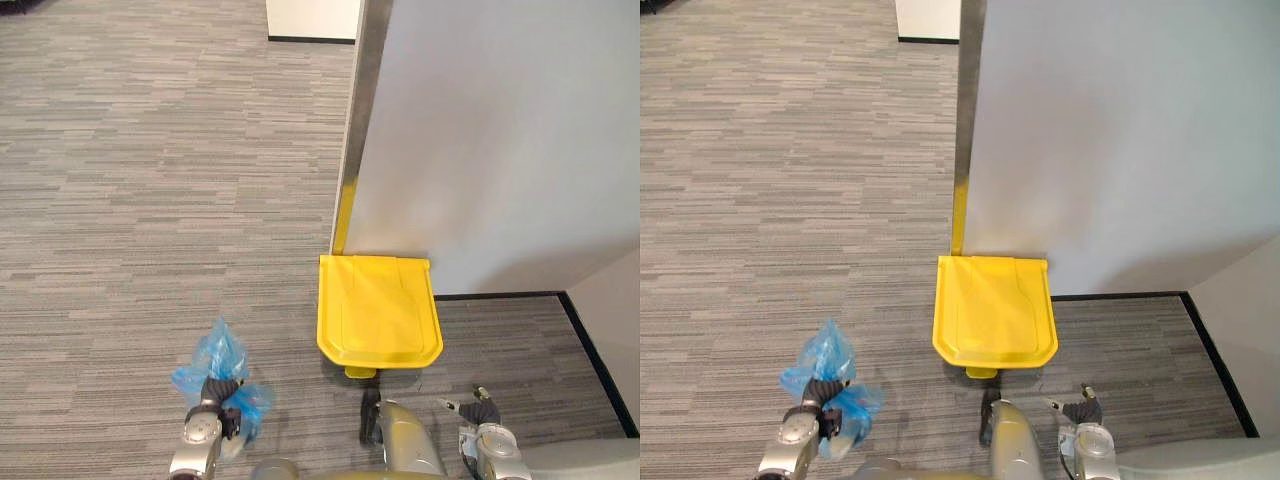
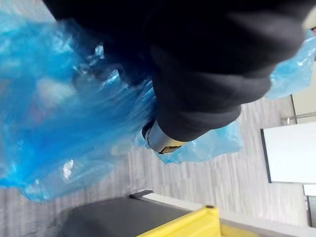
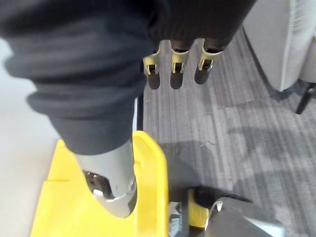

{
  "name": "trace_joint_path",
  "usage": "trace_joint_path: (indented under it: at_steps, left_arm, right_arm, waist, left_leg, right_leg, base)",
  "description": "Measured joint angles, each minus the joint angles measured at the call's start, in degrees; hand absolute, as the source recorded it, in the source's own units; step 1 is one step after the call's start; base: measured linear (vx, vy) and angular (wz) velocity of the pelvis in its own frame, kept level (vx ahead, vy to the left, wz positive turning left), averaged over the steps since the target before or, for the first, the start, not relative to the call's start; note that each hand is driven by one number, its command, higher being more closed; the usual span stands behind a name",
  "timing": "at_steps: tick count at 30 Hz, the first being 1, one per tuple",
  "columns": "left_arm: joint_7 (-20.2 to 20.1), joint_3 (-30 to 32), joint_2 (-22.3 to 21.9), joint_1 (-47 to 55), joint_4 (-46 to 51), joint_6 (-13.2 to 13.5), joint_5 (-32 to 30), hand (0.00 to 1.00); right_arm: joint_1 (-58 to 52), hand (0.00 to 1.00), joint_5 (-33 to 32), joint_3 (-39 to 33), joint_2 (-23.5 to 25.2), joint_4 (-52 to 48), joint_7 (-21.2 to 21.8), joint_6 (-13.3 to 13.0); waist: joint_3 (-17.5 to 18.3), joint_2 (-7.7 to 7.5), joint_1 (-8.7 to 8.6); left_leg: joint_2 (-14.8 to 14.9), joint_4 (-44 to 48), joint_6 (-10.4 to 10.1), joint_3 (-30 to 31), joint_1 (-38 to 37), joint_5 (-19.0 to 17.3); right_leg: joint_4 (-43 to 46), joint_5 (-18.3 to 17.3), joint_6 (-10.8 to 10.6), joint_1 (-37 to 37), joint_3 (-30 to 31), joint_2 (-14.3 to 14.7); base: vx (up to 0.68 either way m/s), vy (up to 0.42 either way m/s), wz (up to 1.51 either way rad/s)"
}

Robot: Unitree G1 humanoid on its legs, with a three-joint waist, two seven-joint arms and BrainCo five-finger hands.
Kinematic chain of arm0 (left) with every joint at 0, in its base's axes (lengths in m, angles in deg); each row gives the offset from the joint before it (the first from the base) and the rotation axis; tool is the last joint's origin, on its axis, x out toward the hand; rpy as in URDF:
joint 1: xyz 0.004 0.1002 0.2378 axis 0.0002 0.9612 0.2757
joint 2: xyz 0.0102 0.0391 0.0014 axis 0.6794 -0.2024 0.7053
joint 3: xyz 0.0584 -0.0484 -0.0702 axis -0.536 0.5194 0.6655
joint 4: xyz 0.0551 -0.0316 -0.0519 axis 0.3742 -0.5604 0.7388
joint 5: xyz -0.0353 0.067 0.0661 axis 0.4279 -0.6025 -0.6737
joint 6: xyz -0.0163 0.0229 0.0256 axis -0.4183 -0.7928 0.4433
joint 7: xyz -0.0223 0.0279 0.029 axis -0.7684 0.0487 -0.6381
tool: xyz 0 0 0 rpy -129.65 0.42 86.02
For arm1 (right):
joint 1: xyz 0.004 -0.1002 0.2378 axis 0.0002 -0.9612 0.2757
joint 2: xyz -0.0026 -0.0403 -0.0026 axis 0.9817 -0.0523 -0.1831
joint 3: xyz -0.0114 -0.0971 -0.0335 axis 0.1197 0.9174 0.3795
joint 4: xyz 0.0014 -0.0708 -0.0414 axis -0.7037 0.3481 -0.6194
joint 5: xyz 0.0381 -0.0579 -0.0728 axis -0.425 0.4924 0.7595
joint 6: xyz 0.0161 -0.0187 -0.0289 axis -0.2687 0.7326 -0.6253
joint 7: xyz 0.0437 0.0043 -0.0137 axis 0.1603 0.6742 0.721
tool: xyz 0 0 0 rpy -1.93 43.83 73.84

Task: Gather rubbish on tea table into small bin, then transfer packed bag to large trash can.

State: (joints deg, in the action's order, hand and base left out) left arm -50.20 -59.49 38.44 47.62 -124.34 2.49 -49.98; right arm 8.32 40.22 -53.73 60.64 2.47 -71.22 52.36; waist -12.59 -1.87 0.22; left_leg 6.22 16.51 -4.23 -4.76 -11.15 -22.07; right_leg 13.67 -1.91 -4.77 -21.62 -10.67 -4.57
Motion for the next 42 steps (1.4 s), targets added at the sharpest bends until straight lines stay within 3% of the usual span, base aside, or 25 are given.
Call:
trace_joint_path:
  at_steps: [1,2,5,7,10,12,16,21,24,27,30,34,42]
  left_arm:
    - [0.0,0.2,-1.4,-0.8,0.3,0.0,0.0,1.0]
    - [-0.1,-0.2,-1.7,-1.1,1.3,0.1,-0.1,1.0]
    - [-0.2,-0.3,-2.3,-1.8,2.4,0.3,-0.4,1.0]
    - [-0.2,-0.1,-2.4,-1.8,3.7,0.3,-0.4,1.0]
    - [-0.4,-0.2,-3.8,-2.1,4.1,0.3,-0.4,1.0]
    - [-1.1,-0.3,-4.1,-1.5,4.0,0.3,-0.4,1.0]
    - [-1.4,-0.3,-4.0,0.1,3.9,0.3,-0.4,1.0]
    - [-1.4,-0.3,-3.9,3.1,3.3,0.2,-0.5,1.0]
    - [-1.4,-0.4,-3.7,2.9,3.2,0.2,-0.5,1.0]
    - [-1.4,-0.4,-2.9,3.1,3.3,0.1,-0.4,1.0]
    - [-1.4,-0.4,-1.6,2.9,4.1,0.2,-0.4,1.0]
    - [-1.3,-0.5,-1.4,1.5,6.1,0.3,-0.3,1.0]
    - [-1.3,-1.4,-0.5,-4.3,8.8,2.1,2.7,1.0]
  right_arm:
    - [0.7,0.0,-0.3,-2.3,-0.3,-0.7,-0.1,0.0]
    - [1.0,0.0,-0.5,-3.0,-0.1,-2.1,-0.1,0.0]
    - [0.3,0.0,-1.9,-5.8,0.1,-2.8,0.0,0.0]
    - [1.4,0.0,-2.6,-6.8,0.5,-3.9,0.0,0.0]
    - [2.5,0.0,-3.9,-7.1,0.6,-4.0,0.1,-0.1]
    - [3.0,0.0,-4.3,-7.7,0.5,-2.1,0.1,-0.1]
    - [2.7,0.0,-4.9,-7.6,1.2,0.4,0.1,-0.1]
    - [1.5,0.0,-4.9,-5.7,1.6,1.0,0.3,-0.1]
    - [3.3,0.0,-4.8,-1.3,1.3,1.0,0.9,-0.1]
    - [4.7,0.0,-4.8,4.1,1.3,0.5,1.5,-0.1]
    - [7.9,0.0,-4.7,8.5,0.8,-0.3,1.6,-0.1]
    - [14.1,0.0,-4.1,11.6,-2.0,-3.6,1.5,-0.6]
    - [26.8,0.0,-2.5,17.9,-10.9,-4.8,1.4,-1.7]
  waist:
    - [-0.9,2.11,0.35]
    - [-1.5,2.57,0.27]
    - [-1.5,2.79,0.25]
    - [-1.5,2.83,0.55]
    - [-1.0,3.05,0.0]
    - [0.1,2.19,-0.96]
    - [1.6,1.28,-1.05]
    - [3.2,1.6,-1.11]
    - [3.4,2.2,-1.05]
    - [3.3,1.54,-0.96]
    - [3.0,2.07,-0.77]
    - [1.2,2.29,0.89]
    - [-3.4,1.36,2.32]
  left_leg:
    - [1.8,1.7,-0.4,-0.3,-0.5,-0.8]
    - [1.9,2.6,-1.2,-0.6,-0.2,0.4]
    - [1.8,2.4,-1.8,-0.3,-3.2,3.9]
    - [1.9,2.0,-2.6,-0.3,-3.1,6.4]
    - [3.0,0.7,-3.7,-0.5,-2.7,7.7]
    - [3.4,-1.6,-3.8,-0.6,-2.8,7.8]
    - [3.4,-4.3,-3.8,-1.3,-2.5,7.8]
    - [3.3,-7.8,-3.5,-1.9,-1.0,7.4]
    - [3.9,-8.3,-3.0,-1.8,2.2,2.9]
    - [3.2,-5.8,-2.3,-0.9,5.5,2.1]
    - [3.5,-3.4,-2.4,1.1,9.5,1.9]
    - [3.9,-0.3,-2.8,2.5,14.0,1.7]
    - [4.8,4.8,-3.5,3.6,19.4,0.2]
  right_leg:
    - [2.3,-1.2,-0.2,0.3,-0.6,1.1]
    - [4.8,-3.1,0.8,-0.2,-0.7,0.8]
    - [15.2,-9.9,2.6,-0.6,-2.1,-1.7]
    - [14.8,-10.3,2.7,-0.7,-2.2,-1.5]
    - [11.0,-9.0,3.3,0.7,-3.3,-0.3]
    - [9.2,-7.7,3.3,0.7,-4.0,-0.2]
    - [5.1,-4.7,3.5,0.8,-4.1,0.5]
    - [0.7,-1.5,3.0,-0.2,-4.7,0.8]
    - [0.0,0.8,2.5,-3.3,-5.4,1.1]
    - [-2.0,2.8,1.7,-4.0,-5.1,0.5]
    - [-4.8,4.1,0.4,-4.7,-5.2,0.8]
    - [-5.2,5.1,1.1,-7.0,-5.8,0.7]
    - [-4.8,5.6,0.5,-9.6,-6.3,1.3]
  base:
    - [0.39,-0.101,0.19]
    - [0.42,-0.12,0.32]
    - [0.32,-0.113,0.31]
    - [0.26,-0.121,-0.03]
    - [0.11,-0.053,0.06]
    - [0.03,-0.007,0.12]
    - [-0.03,-0.008,0.03]
    - [-0.07,-0.032,0.08]
    - [-0.16,-0.024,0.06]
    - [-0.16,-0.038,0.15]
    - [-0.09,-0.039,0.27]
    - [0.0,-0.044,0.11]
    - [0.0,-0.038,0.05]
